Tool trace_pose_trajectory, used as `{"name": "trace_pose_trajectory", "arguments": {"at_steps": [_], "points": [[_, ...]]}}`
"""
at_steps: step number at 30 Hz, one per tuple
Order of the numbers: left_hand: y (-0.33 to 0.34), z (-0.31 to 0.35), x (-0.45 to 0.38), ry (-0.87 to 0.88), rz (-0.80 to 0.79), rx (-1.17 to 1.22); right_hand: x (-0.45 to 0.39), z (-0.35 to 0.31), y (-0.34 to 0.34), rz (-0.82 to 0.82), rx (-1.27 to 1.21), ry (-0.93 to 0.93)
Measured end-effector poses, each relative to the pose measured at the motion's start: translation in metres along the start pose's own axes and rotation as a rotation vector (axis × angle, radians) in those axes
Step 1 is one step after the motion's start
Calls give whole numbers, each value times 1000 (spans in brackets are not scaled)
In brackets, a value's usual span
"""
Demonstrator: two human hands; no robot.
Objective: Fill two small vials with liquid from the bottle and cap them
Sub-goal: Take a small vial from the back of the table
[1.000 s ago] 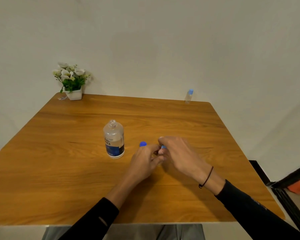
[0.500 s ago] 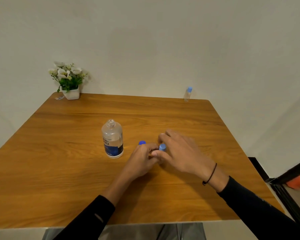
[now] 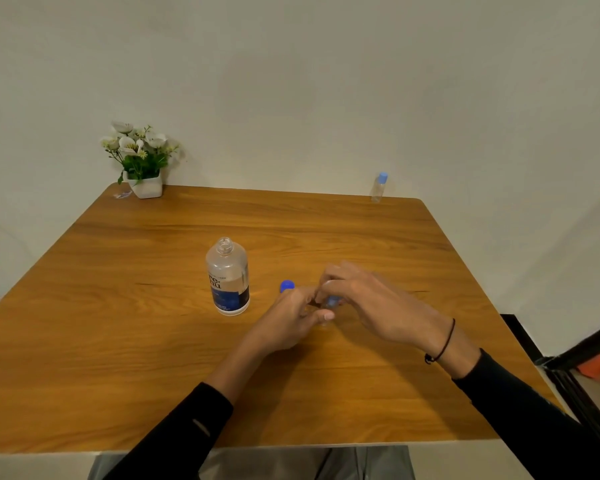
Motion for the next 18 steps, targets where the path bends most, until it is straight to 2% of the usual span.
{"name": "trace_pose_trajectory", "arguments": {"at_steps": [5,8,10,13,18], "points": [[-1,5,-2,48,-26,15,-1,1,-1,-17,-98,-4],[1,0,-3,60,-24,-26,0,12,-11,75,-200,132],[1,-1,-3,71,-26,-54,-2,20,-16,102,8,214],[2,-1,-4,53,-47,-27,-5,17,-5,-24,355,189],[2,-5,-4,12,-43,-10,-10,0,-11,5,180,100]]}}
Point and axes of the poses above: each hand's wrist, its own x-axis away from the middle knuckle, its own y-axis out of the palm, z = x × y, the point moved 10 cm from there along -x, towards the middle knuckle, and after that the axes turned 12 degrees about z, right-handed, at the moved point
